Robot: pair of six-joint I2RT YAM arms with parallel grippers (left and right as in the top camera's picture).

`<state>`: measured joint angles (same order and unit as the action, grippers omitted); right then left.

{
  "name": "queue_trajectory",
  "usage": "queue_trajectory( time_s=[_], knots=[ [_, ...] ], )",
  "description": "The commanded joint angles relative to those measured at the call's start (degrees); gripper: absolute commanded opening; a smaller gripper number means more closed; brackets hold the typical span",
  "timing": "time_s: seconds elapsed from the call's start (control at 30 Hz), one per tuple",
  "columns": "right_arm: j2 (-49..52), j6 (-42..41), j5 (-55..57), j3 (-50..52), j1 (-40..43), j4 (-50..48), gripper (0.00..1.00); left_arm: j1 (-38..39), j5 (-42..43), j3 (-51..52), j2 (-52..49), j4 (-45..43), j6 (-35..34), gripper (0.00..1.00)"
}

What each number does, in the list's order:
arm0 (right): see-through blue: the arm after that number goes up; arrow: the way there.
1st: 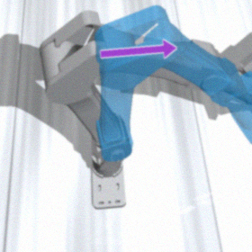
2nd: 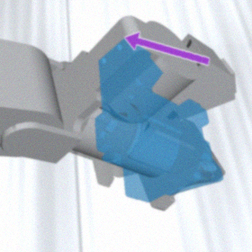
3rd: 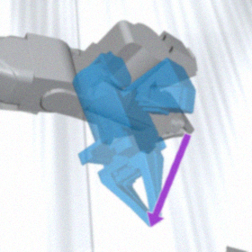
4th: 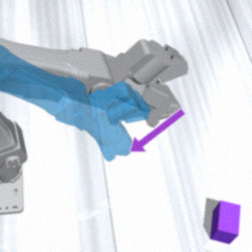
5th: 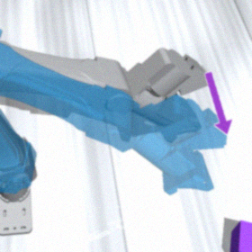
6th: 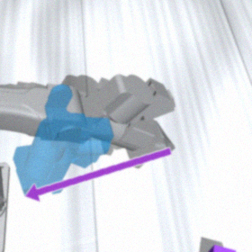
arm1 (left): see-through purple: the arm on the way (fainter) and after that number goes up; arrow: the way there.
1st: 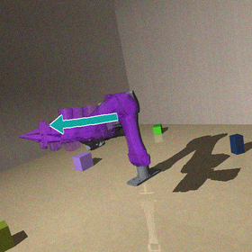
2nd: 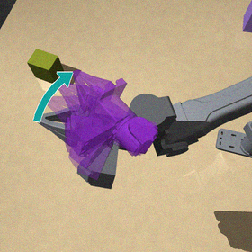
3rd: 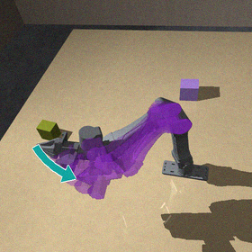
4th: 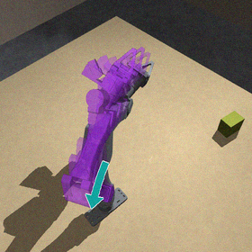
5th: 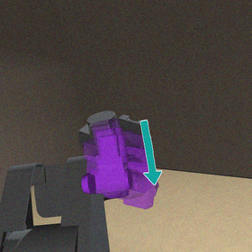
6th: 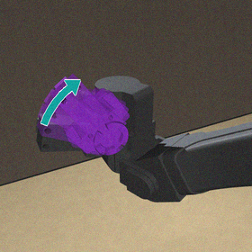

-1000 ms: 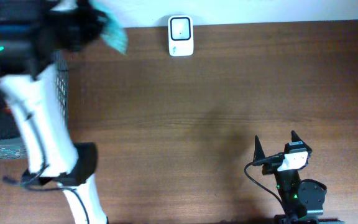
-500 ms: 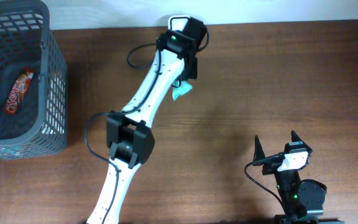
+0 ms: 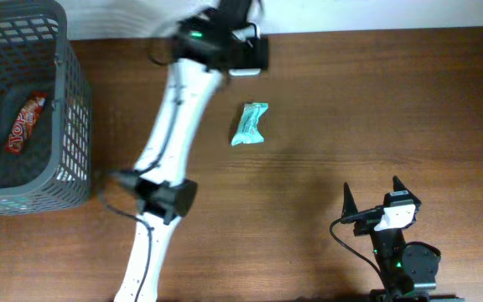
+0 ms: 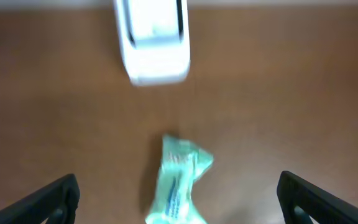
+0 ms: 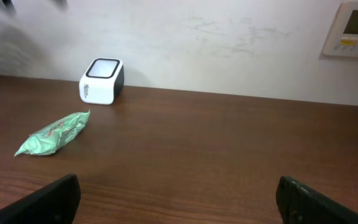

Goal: Scan the item barcode
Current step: 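Lift the green wipe pack and place it on the table near the scanner, then reach the left gripper into the basket and grasp the white tube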

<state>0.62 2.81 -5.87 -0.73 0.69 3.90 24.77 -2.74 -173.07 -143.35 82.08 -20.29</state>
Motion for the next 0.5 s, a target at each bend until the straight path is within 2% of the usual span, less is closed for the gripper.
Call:
queue_trajectory(
  time_s=[0.0,0.1,0.2,0.3,0.37,0.4,0.47],
  knots=[
    [-0.4,0.0,0.1,0.4,-0.3,0.2,0.99,-9.0,0.0,-6.7,11.2,-0.8,1.1,0.99],
    [-0.4,0.0,0.1,0.4,-0.3,0.2,0.99,-21.2,0.0,-6.7,17.0,-0.2,1.1,1.00],
    [-0.4,0.0,0.1,0.4,-0.3,0.2,0.99,-31.1,0.0,-6.7,19.3,0.9,1.1,0.94],
    [-0.4,0.0,0.1,0.4,-0.3,0.2,0.99,-39.7,0.0,-6.4,19.7,3.0,1.1,0.94],
    [-0.4,0.0,0.1,0.4,-0.3,0.2,0.99,-43.5,0.0,-4.9,19.6,4.8,4.2,0.92],
    [-0.4,0.0,0.1,0.4,-0.3,0.2,0.99,-46.6,0.0,-2.6,19.6,5.3,8.5,0.86],
    [-0.4,0.0,0.1,0.4,-0.3,0.2,0.99,-50.9,0.5,2.8,19.5,5.0,9.1,0.84]
  ],
)
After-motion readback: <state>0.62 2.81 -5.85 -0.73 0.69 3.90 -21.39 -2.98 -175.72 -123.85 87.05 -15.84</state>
